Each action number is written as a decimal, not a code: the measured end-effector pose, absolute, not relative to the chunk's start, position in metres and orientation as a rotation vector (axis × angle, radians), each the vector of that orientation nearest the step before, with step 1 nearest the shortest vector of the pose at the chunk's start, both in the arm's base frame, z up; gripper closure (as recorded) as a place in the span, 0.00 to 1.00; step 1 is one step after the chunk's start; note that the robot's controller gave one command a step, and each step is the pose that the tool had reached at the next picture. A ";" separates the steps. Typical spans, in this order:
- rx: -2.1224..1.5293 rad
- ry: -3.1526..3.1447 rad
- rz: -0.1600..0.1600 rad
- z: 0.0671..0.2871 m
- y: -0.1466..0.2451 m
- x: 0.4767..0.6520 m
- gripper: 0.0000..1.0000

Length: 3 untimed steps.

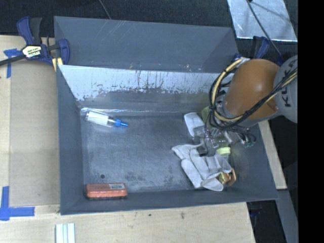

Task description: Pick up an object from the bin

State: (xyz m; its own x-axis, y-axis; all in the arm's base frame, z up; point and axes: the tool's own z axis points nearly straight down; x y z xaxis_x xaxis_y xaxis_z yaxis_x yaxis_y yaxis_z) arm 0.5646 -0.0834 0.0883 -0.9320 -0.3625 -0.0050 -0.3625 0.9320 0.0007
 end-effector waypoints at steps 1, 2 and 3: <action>-0.578 3.083 0.003 0.088 -0.083 0.565 1.00; -0.578 3.083 0.003 0.088 -0.083 0.565 1.00; -0.578 3.083 0.003 0.088 -0.083 0.565 1.00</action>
Offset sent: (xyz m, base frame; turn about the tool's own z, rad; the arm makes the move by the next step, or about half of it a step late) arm 0.0000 0.0000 0.0000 0.0000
